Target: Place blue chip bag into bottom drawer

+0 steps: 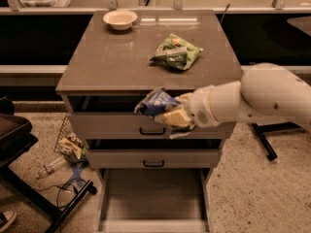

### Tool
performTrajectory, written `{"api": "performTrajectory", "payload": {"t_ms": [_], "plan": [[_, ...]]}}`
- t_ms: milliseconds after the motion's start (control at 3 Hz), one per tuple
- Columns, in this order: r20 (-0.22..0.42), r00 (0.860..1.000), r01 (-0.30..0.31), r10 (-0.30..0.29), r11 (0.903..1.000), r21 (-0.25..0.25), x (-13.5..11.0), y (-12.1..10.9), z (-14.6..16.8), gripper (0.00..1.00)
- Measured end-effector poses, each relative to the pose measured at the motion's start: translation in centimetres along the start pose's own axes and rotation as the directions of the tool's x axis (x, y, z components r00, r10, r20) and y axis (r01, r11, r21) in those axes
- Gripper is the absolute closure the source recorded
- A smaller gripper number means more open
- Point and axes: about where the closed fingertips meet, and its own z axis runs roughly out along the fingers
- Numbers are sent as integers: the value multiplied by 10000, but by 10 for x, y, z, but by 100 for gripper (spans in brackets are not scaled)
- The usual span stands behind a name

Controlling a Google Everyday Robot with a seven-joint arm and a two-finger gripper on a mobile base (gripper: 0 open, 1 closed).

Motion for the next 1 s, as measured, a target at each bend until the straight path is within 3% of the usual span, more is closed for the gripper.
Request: {"api": "performTrajectory", "payload": {"t_ms": [333, 667, 1000], "plan": [[77, 9986, -511, 517, 9965, -662, 72, 21, -1, 100], [-227, 9974, -711, 690, 9916, -1082, 113, 29, 4, 100], [-227, 9974, -711, 690, 9916, -1082, 113, 29, 4, 100]]}}
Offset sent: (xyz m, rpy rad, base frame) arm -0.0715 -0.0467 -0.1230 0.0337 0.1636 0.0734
